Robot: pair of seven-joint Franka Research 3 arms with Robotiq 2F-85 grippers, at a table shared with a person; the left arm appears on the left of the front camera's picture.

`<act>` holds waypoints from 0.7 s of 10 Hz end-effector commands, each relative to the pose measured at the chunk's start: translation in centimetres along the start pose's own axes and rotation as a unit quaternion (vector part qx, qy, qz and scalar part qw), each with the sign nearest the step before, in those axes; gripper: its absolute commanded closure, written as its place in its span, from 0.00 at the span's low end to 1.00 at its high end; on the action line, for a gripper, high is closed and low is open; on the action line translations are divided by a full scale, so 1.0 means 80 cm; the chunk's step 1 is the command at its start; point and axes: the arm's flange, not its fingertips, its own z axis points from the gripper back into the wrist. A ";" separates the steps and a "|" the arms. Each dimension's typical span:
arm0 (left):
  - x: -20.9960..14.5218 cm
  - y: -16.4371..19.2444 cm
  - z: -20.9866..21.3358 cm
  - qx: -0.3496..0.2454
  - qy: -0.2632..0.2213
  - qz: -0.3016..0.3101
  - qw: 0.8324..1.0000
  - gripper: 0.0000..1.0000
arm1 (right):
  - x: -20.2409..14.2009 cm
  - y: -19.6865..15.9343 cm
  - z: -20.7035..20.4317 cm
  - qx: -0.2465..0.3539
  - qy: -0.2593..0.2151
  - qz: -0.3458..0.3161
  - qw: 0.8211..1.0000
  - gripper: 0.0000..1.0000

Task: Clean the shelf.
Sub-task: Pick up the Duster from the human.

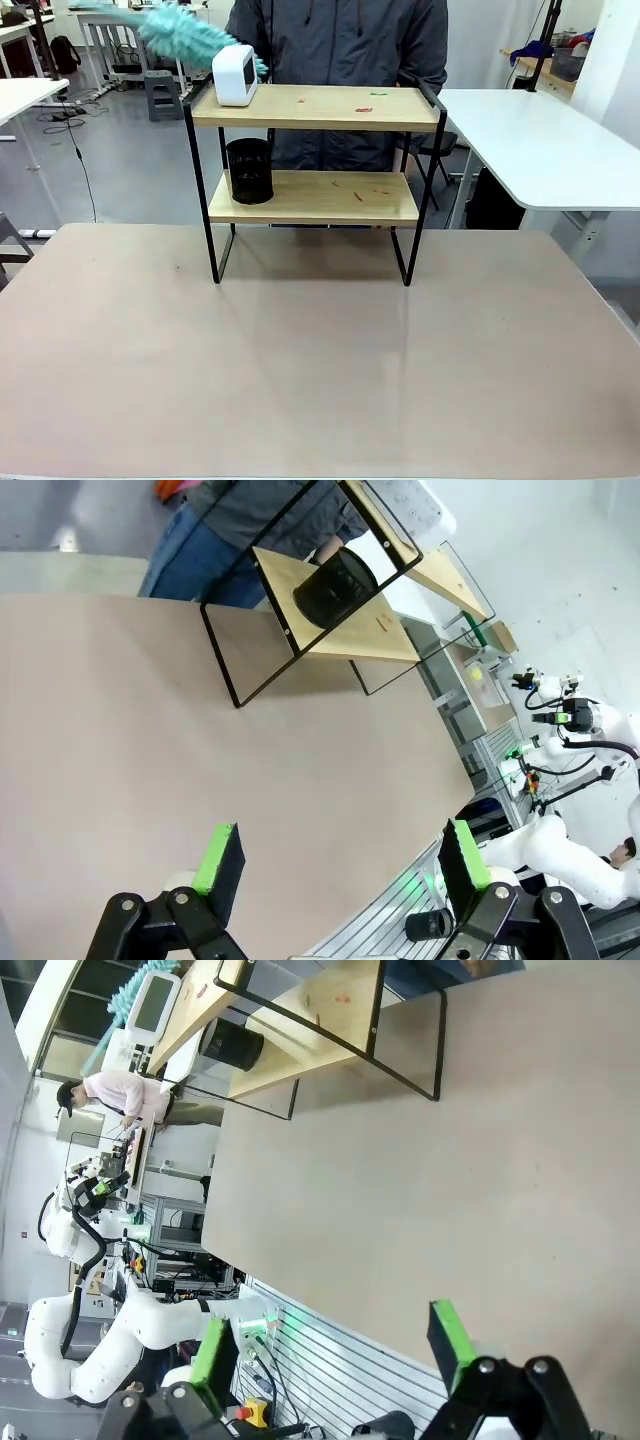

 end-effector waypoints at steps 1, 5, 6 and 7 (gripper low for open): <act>0.002 0.000 -0.005 -0.007 -0.004 -0.011 1.000 0.00 | 0.002 -0.001 -0.001 0.015 -0.005 0.014 1.000 0.00; 0.090 -0.012 0.000 -0.099 0.014 0.080 0.992 0.00 | 0.002 -0.001 -0.001 0.015 -0.005 0.014 1.000 0.00; 0.152 -0.016 -0.016 -0.122 0.031 0.122 0.985 0.00 | 0.002 -0.001 -0.001 0.015 -0.005 0.014 1.000 0.00; 0.208 -0.006 -0.042 -0.125 0.031 0.158 0.979 0.00 | 0.002 -0.001 -0.001 0.015 -0.005 0.014 1.000 0.00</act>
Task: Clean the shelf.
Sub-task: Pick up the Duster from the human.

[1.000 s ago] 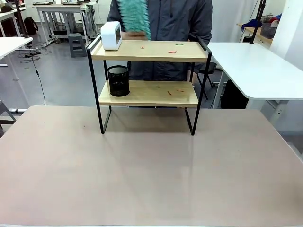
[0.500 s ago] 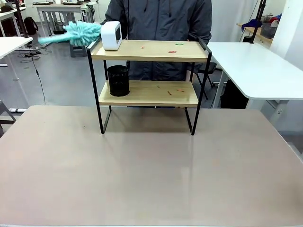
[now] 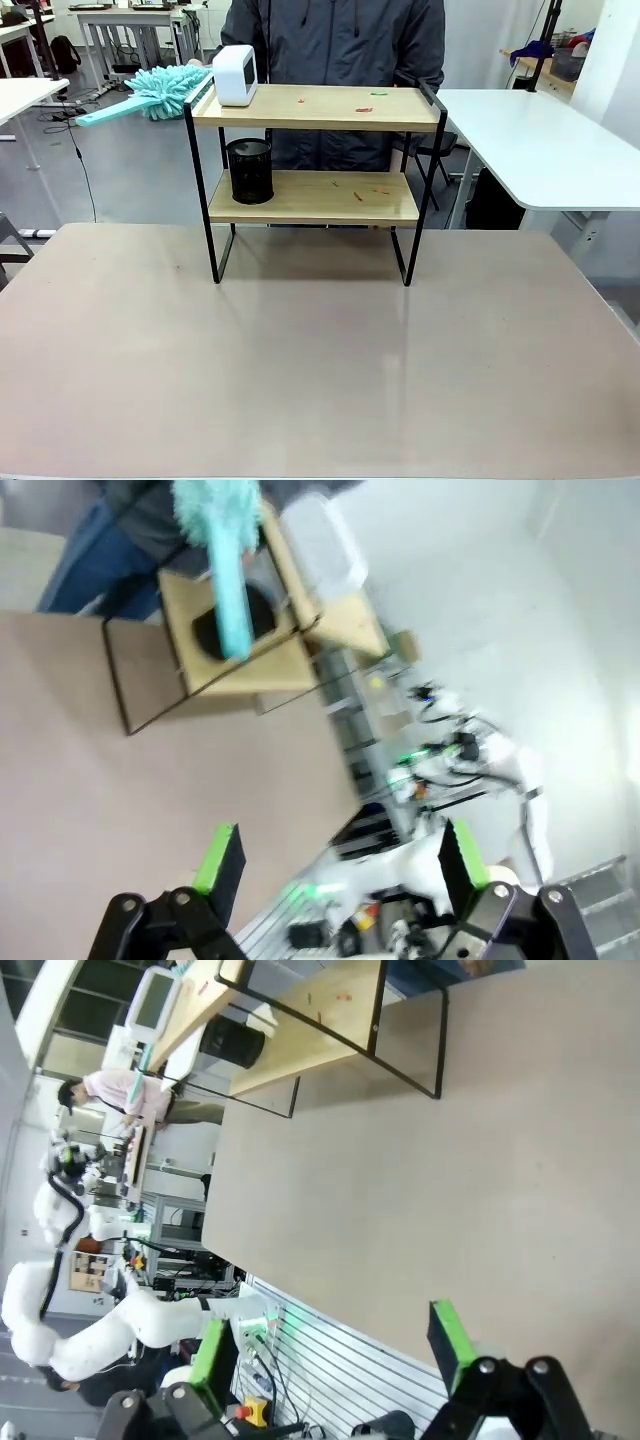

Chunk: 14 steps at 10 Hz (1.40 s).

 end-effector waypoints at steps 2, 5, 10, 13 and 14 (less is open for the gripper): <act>0.160 0.058 -0.050 -0.027 0.047 0.113 0.992 0.00 | 0.002 0.000 0.000 0.013 -0.007 0.013 1.000 0.00; 0.210 0.138 -0.120 -0.047 0.083 0.168 0.981 0.00 | 0.002 0.000 0.000 0.013 -0.007 0.013 1.000 0.00; 0.179 0.164 -0.205 -0.086 0.178 0.204 0.959 0.00 | 0.002 0.000 0.000 0.013 -0.007 0.013 1.000 0.00; 0.170 0.168 -0.211 -0.085 0.180 0.204 0.958 0.00 | 0.002 0.000 0.000 0.013 -0.007 0.013 1.000 0.00; 0.166 0.165 -0.211 -0.090 0.197 0.194 0.957 0.59 | 0.002 0.000 0.000 0.013 -0.007 0.013 1.000 0.00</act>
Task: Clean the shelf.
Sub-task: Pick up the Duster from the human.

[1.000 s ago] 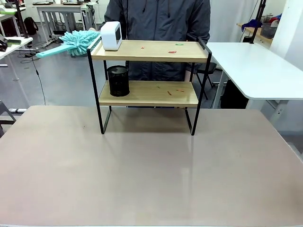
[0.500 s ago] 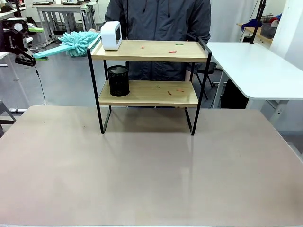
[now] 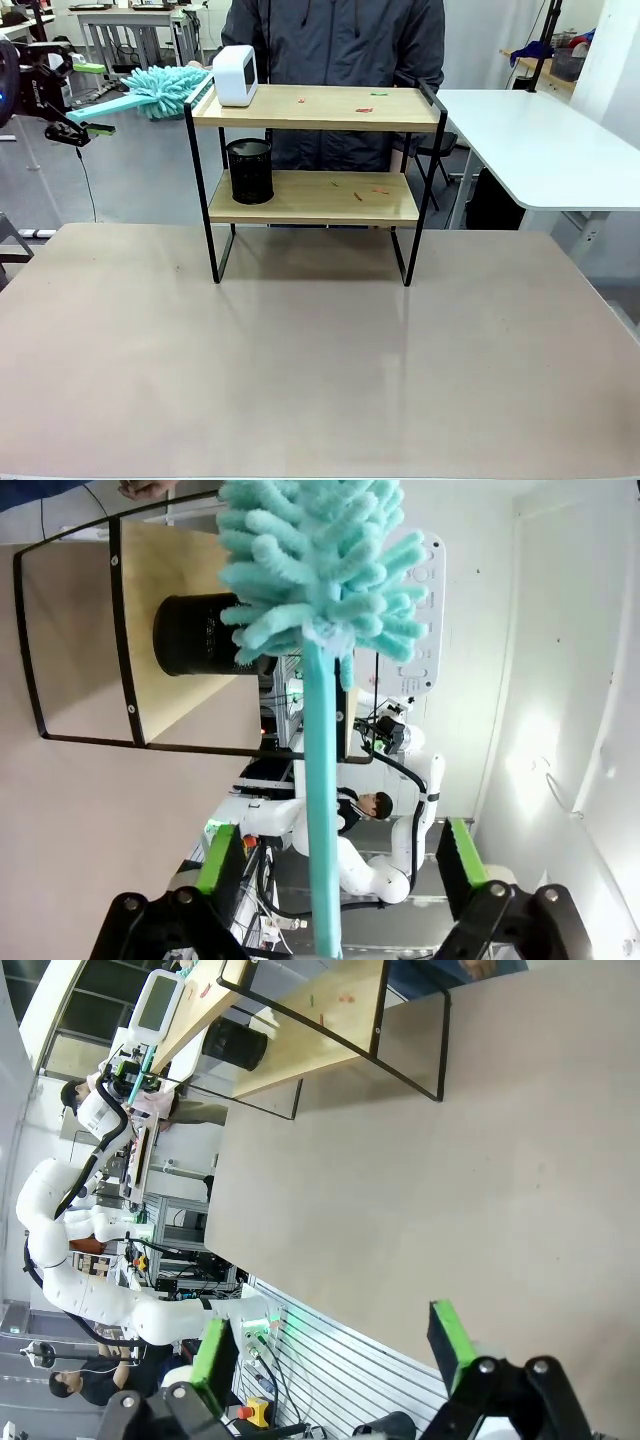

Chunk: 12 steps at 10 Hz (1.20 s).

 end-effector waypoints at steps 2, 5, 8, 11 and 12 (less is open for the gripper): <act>-0.012 -0.003 -0.010 0.010 0.028 -0.009 1.000 1.00 | 0.002 0.001 0.000 0.009 -0.004 0.013 1.000 0.00; -0.012 -0.001 -0.019 0.011 0.034 -0.010 0.999 0.84 | 0.002 0.001 0.000 0.009 -0.004 0.013 1.000 0.00; -0.014 -0.003 -0.020 0.011 0.034 -0.017 0.999 1.00 | 0.002 0.001 0.000 0.009 -0.004 0.013 1.000 0.00; -0.025 -0.012 -0.016 0.013 0.029 -0.038 0.999 1.00 | 0.002 0.001 0.000 0.009 -0.004 0.013 1.000 0.00; -0.040 -0.025 -0.006 0.005 0.027 -0.052 0.998 1.00 | 0.002 0.001 0.000 0.009 -0.004 0.013 1.000 0.00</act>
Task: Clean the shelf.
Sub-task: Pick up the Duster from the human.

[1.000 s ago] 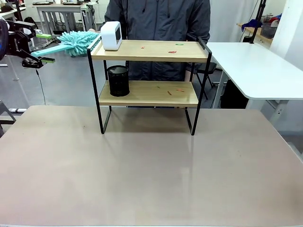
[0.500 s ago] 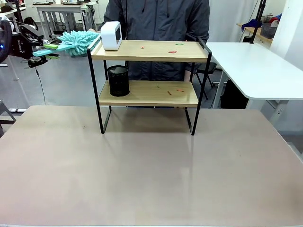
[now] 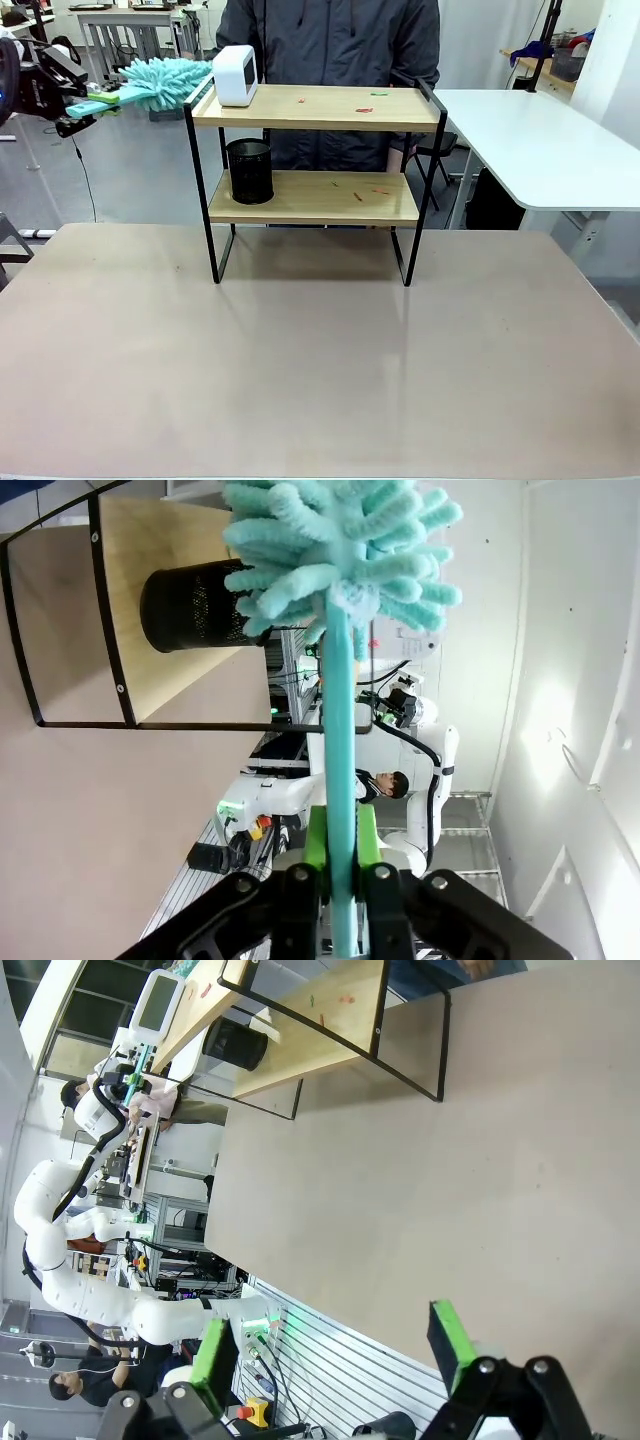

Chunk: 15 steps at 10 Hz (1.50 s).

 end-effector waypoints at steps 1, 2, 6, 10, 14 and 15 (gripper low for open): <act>-0.059 -0.035 0.021 0.014 -0.006 -0.047 0.999 1.00 | 0.002 0.001 0.000 0.009 -0.005 0.012 1.000 0.00; -0.121 -0.060 0.049 0.071 -0.001 -0.068 0.995 1.00 | 0.002 0.001 0.000 0.009 -0.005 0.012 1.000 0.00; -0.331 -0.038 0.109 0.299 0.038 -0.160 0.940 1.00 | 0.002 0.001 0.000 0.009 -0.005 0.012 1.000 0.00; -0.347 -0.048 0.131 0.302 0.074 -0.144 0.940 1.00 | 0.002 0.001 0.000 0.009 -0.005 0.012 1.000 0.00; -0.347 -0.048 0.131 0.302 0.074 -0.144 0.940 1.00 | 0.002 0.001 0.000 0.009 -0.005 0.012 1.000 0.00; -0.347 -0.048 0.131 0.302 0.074 -0.144 0.940 1.00 | 0.002 0.001 0.000 0.009 -0.005 0.012 1.000 0.00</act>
